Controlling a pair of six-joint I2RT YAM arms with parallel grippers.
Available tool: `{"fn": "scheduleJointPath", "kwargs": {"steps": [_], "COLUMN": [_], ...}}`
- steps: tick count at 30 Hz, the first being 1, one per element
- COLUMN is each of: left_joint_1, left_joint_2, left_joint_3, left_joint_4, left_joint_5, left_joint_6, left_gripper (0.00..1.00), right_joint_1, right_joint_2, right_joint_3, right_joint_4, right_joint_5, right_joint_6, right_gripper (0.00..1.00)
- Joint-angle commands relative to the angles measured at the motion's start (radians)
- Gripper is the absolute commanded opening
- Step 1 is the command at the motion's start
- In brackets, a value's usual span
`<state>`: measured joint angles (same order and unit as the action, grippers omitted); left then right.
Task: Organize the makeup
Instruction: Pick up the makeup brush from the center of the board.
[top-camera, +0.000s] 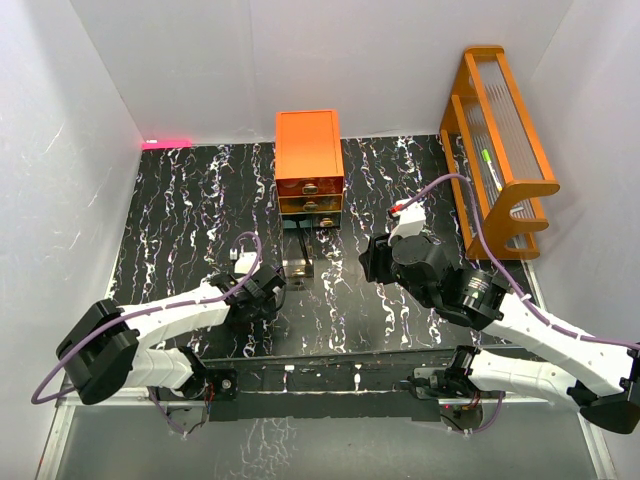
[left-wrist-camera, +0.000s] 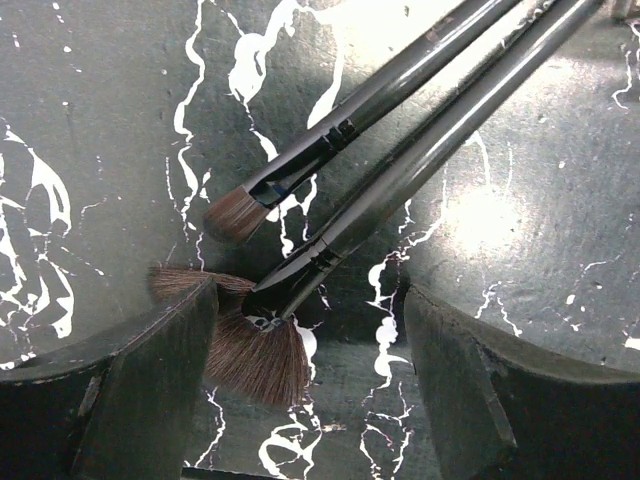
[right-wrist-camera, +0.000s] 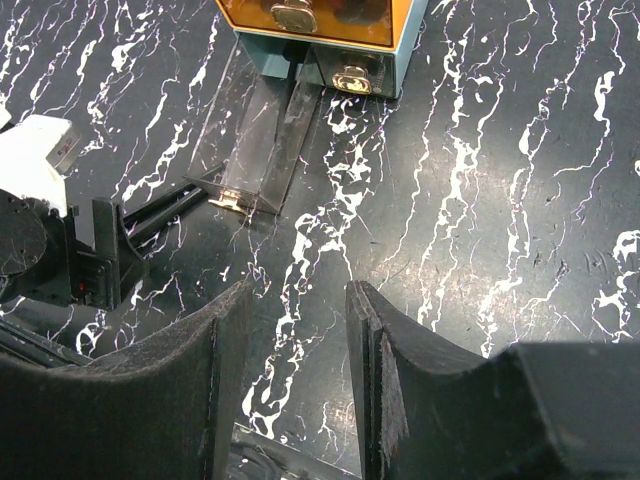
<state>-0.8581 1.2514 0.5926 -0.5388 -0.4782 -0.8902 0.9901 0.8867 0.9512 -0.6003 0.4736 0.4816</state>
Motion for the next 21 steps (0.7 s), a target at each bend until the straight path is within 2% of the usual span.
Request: {"fn": "scheduleJointPath", "kwargs": {"steps": [1,6,12,17,21], "left_joint_1": [0.004,0.005,-0.003,-0.008,-0.007], "left_joint_2": [0.0,-0.011,-0.05,-0.072,-0.025], "left_joint_3": [-0.002,-0.017,-0.024,0.033,0.058], "left_joint_4": [-0.024,-0.01,0.041,-0.022,-0.06], "left_joint_5": [0.06,0.118,0.256,0.223,0.22], "left_joint_6": [0.009,0.004,-0.002,0.003,0.017], "left_gripper": [0.73,0.71,0.6,0.6,0.61], "right_joint_1": [-0.001,-0.001,-0.001,-0.001,-0.001], "right_joint_2": [-0.016,-0.014,-0.018,-0.011,-0.011], "right_joint_3": [0.004,0.004,0.0,0.002,0.004], "right_joint_4": [0.052,0.052,0.052,0.051,0.052], "right_joint_5": [0.011,0.012,0.02,0.02,0.019], "right_joint_6": [0.014,0.014,0.014,0.014,0.015], "right_gripper": [0.45,0.45,0.45,0.45,0.45]}}
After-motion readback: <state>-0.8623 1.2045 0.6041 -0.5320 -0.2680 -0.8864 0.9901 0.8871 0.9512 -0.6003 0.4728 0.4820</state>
